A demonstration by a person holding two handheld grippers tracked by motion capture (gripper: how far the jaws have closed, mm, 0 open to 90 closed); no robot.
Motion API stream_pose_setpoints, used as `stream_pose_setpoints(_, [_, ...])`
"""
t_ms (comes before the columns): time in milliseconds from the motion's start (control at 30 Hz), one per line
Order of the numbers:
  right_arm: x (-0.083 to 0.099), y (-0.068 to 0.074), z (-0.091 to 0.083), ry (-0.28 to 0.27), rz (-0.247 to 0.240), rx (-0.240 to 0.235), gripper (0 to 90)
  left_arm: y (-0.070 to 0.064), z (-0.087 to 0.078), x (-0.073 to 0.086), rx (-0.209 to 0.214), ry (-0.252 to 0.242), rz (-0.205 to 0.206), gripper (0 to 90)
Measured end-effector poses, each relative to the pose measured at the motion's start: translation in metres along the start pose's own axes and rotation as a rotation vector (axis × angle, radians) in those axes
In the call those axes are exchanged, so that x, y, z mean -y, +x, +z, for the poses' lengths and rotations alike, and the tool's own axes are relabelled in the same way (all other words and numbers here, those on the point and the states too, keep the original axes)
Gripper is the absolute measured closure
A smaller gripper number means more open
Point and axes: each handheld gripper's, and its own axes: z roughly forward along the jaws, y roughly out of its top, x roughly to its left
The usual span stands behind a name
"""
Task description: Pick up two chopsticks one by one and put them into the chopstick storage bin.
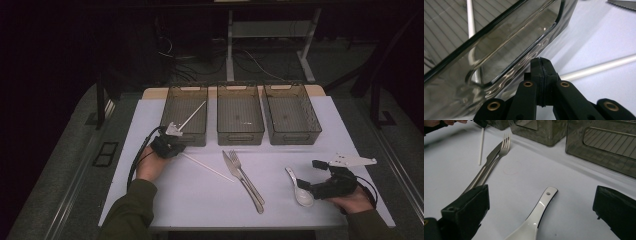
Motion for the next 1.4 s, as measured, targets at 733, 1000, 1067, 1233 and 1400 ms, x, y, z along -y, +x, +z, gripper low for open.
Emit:
stream_pose_setpoints(733, [0.0,0.0,-0.001,0.0,0.001,0.004,0.7,0.012,-0.012,0.017,-0.024,0.041,-0.043,89.1])
stream_pose_setpoints(1000, [0.0,-0.001,-0.001,-0.003,0.002,0.004,0.7,0.01,-0.021,0.025,-0.026,0.042,-0.047,89.1])
stream_pose_setpoints(1067, [0.0,-0.001,-0.001,-0.002,0.002,0.005,0.7,0.01,-0.025,0.026,-0.02,0.026,-0.048,89.0])
stream_pose_setpoints(1233, [0.0,-0.001,-0.001,-0.002,0.002,0.005,0.7,0.01,-0.036,0.028,0.003,-0.002,-0.039,83.1])
stream_pose_setpoints(1400, [0.0,0.0,0.0,0.0,0.002,0.003,0.7,0.01,-0.037,0.03,0.038,-0.005,0.0,69.7])
